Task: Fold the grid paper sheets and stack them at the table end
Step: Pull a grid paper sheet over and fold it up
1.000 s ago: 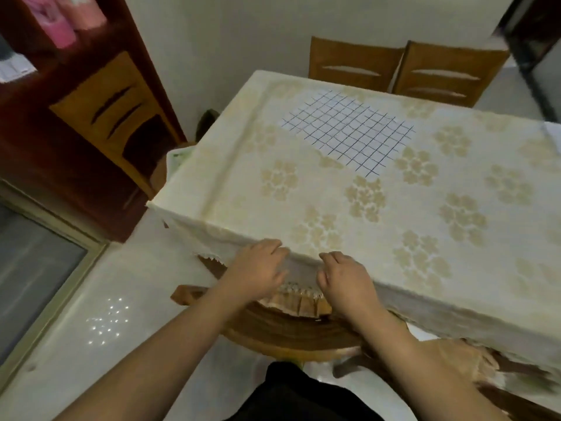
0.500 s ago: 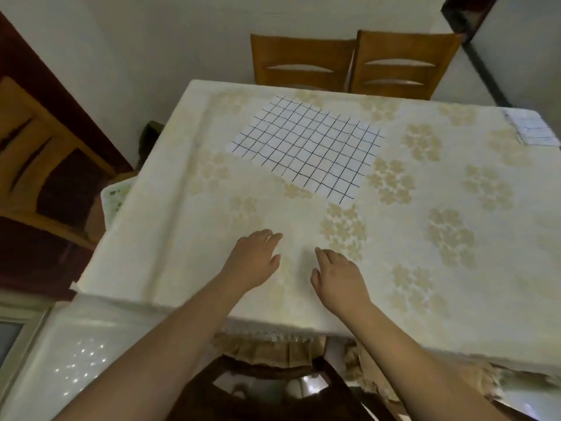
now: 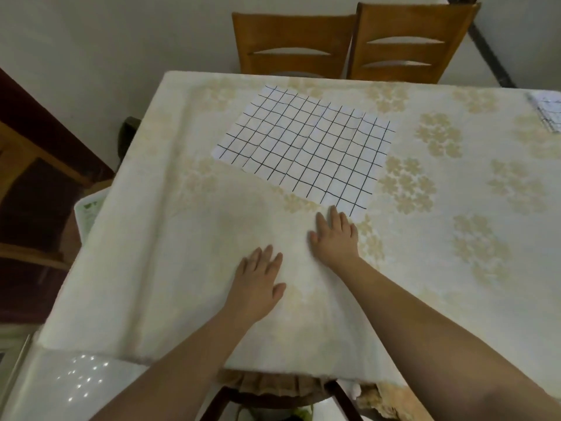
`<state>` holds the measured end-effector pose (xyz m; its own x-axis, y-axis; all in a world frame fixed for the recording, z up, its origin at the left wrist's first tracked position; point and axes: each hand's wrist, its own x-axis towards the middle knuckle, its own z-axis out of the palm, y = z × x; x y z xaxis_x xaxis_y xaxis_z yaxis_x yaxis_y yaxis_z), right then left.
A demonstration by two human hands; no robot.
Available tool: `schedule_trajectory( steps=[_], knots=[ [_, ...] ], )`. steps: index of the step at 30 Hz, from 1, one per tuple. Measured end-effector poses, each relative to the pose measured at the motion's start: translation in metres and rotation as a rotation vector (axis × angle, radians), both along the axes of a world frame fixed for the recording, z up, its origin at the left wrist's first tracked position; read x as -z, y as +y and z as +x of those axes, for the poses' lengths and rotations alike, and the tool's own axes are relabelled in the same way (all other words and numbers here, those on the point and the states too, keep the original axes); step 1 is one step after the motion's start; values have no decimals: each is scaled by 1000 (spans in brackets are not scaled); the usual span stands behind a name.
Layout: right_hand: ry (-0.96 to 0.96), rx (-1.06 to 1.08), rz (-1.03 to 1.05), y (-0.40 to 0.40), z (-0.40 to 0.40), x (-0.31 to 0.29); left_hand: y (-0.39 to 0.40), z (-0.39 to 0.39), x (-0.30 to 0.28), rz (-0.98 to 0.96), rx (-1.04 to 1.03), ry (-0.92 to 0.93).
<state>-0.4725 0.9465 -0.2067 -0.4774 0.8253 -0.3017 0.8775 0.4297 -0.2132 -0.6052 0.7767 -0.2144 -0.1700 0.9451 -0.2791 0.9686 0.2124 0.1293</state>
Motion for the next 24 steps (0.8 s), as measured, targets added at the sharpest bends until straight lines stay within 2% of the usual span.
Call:
schedule_trajectory(
  steps=[12,19,24],
  knots=[
    [20,-13,9,18,-12,11,0,-4,11,77,-6,33],
    [149,-83,75,-38,30,21,-3,-3,15,93,-21,33],
    [127,-129,122,-96,75,28,-5,2,2,99,-18,8]
  ],
)
